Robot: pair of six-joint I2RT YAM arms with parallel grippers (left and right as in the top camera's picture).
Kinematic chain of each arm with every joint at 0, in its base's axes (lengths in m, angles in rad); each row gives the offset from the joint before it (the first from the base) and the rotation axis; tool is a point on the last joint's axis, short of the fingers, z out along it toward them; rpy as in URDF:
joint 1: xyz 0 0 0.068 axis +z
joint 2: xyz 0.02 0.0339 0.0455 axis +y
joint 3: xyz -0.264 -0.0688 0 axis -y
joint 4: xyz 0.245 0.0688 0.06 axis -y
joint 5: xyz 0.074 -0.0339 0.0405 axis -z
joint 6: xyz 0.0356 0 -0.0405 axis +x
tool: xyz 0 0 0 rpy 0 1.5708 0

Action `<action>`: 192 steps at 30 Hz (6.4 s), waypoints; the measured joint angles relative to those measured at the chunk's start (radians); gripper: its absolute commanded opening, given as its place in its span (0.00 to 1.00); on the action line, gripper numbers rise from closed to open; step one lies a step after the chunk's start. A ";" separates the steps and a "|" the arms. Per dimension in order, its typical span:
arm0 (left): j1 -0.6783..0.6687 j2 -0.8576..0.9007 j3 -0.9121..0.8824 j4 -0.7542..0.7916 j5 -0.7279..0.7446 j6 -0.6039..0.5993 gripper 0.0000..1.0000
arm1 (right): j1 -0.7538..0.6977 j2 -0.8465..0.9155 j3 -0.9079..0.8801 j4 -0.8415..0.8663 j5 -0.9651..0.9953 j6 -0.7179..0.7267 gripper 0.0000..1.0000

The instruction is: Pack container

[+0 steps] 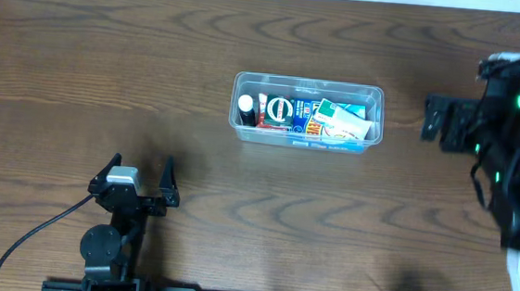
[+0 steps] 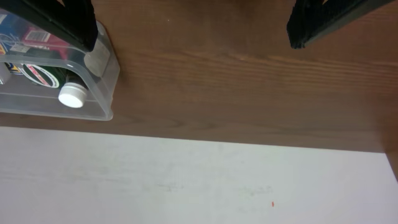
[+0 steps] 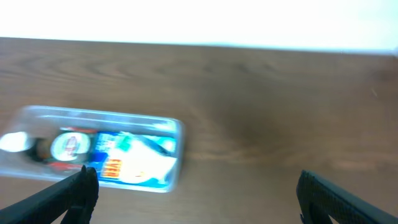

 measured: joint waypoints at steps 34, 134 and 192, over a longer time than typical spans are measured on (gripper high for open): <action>0.000 0.000 0.001 -0.002 0.000 0.000 0.98 | 0.104 -0.749 -0.801 0.742 0.008 0.020 0.99; 0.000 0.000 0.001 -0.002 0.000 0.000 0.98 | 0.042 -1.053 -1.389 0.851 -0.042 0.035 0.99; 0.000 0.000 0.001 -0.002 0.000 0.000 0.98 | 0.042 -1.053 -1.389 0.851 -0.042 0.035 0.99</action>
